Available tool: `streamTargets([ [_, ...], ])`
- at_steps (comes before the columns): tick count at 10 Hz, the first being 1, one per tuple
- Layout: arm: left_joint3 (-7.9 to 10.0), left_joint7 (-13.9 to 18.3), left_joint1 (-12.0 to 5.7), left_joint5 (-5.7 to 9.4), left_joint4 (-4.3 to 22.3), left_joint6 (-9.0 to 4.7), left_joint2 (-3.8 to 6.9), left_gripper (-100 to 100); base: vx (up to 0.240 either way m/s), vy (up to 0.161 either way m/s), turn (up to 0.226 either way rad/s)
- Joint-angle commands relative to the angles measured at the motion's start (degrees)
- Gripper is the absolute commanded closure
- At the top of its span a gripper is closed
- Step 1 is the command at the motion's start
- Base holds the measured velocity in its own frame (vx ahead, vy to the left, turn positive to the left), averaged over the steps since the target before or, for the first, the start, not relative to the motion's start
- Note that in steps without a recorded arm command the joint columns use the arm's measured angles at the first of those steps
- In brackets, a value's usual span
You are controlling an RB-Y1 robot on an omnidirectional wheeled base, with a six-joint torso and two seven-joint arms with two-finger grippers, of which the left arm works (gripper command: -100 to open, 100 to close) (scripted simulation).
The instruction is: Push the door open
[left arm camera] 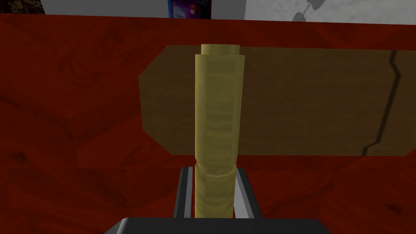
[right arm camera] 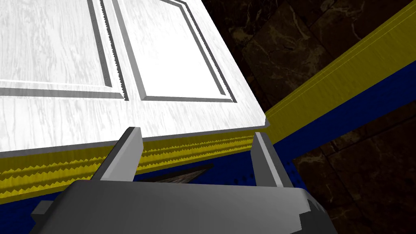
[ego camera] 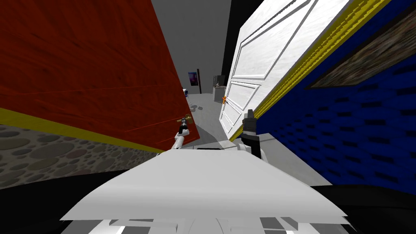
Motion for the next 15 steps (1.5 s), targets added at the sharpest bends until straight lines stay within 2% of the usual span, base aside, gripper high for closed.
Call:
streamTargets([
  [1, 0.24, 0.2, -0.56, 0.15, 0.7, -0.33, 0.91, 100, 0.203, -0.058, 0.218],
  [7, -0.16, 0.9, -3.60, 0.56, 5.7, -1.60, 2.54, 100, 0.189, -0.069, 0.226],
  [15, -0.54, 1.7, -6.45, 0.96, 10.4, -2.81, 3.80, 100, 0.132, -0.071, 0.172],
])
